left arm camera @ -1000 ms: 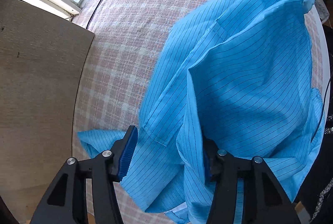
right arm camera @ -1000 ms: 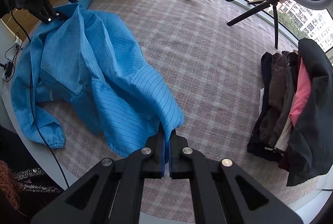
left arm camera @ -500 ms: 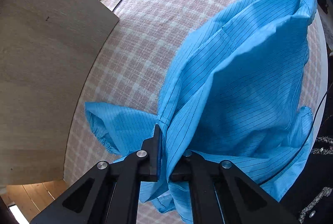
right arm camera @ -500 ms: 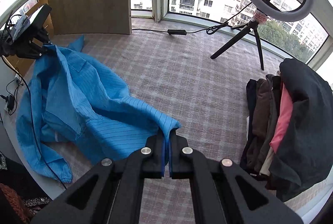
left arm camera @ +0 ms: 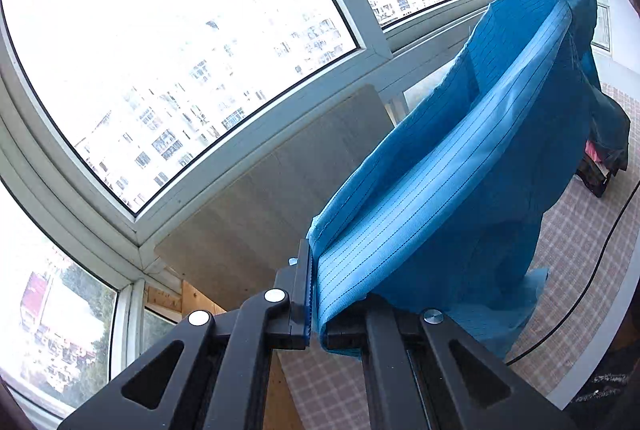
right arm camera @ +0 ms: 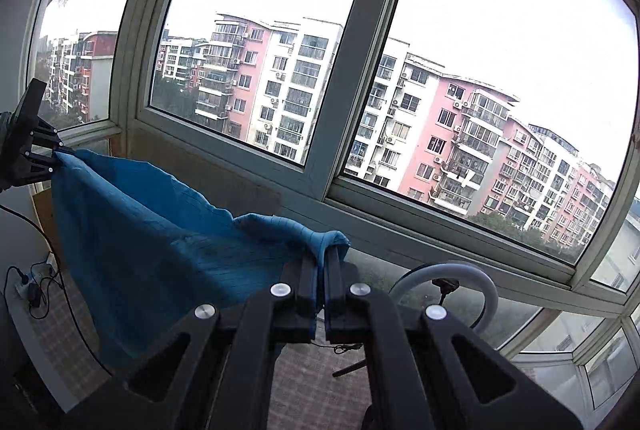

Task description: Fold clothes

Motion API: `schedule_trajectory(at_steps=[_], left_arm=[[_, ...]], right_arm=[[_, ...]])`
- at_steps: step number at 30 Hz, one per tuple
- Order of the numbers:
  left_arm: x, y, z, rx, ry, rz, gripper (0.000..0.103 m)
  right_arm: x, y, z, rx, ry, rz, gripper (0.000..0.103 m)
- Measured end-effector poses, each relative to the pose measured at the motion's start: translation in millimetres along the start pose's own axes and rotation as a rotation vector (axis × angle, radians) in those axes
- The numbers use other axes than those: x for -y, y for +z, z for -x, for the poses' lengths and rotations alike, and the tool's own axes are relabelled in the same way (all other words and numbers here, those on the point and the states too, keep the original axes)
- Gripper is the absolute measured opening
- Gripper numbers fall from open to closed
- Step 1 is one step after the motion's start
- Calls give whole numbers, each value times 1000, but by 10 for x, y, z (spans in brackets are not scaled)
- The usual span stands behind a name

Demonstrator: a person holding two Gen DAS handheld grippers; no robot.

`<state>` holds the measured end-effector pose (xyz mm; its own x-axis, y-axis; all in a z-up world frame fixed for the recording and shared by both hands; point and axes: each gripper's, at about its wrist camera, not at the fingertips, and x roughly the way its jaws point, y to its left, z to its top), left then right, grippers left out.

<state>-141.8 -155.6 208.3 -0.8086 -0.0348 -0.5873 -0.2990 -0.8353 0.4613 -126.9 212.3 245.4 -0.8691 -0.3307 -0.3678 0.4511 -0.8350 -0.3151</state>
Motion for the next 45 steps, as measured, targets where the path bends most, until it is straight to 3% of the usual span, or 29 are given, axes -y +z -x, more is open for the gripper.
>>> schedule_trajectory(at_steps=[2, 6, 9, 12, 18, 23, 26, 28, 33, 40, 45], left_arm=[[122, -170, 135, 7, -32, -21, 2], [531, -706, -47, -91, -167, -27, 2], [1013, -1233, -462, -208, -350, -13, 2], [1566, -1768, -1136, -362, -457, -5, 2], [2399, -2504, -2211, -591, -537, 41, 2], [2642, -2656, -2609, -687, -555, 111, 2], [2704, -2642, -2622, -702, -554, 97, 2], [2719, -2630, -2610, -711, -550, 90, 2], [2657, -2613, -2631, -727, -541, 90, 2], [2746, -2581, -2588, -726, -531, 71, 2], [2739, -2618, -2486, -711, -537, 72, 2]], right_arm=[[-79, 100, 199, 4, 2, 29, 2], [-194, -258, 267, -104, 106, -4, 2], [-296, -788, 119, -211, 159, -49, 2], [-346, -1548, -340, -355, 221, -141, 2], [-477, -3060, -1564, -644, 286, -236, 2], [-365, -3747, -2301, -730, 378, -364, 3], [-369, -4086, -2461, -795, 422, -489, 8], [-324, -4231, -2383, -796, 460, -577, 21], [-218, -4345, -2066, -735, 532, -722, 31], [198, -4450, -1674, -634, 393, -842, 39], [159, -4479, -1730, -624, 438, -900, 44]])
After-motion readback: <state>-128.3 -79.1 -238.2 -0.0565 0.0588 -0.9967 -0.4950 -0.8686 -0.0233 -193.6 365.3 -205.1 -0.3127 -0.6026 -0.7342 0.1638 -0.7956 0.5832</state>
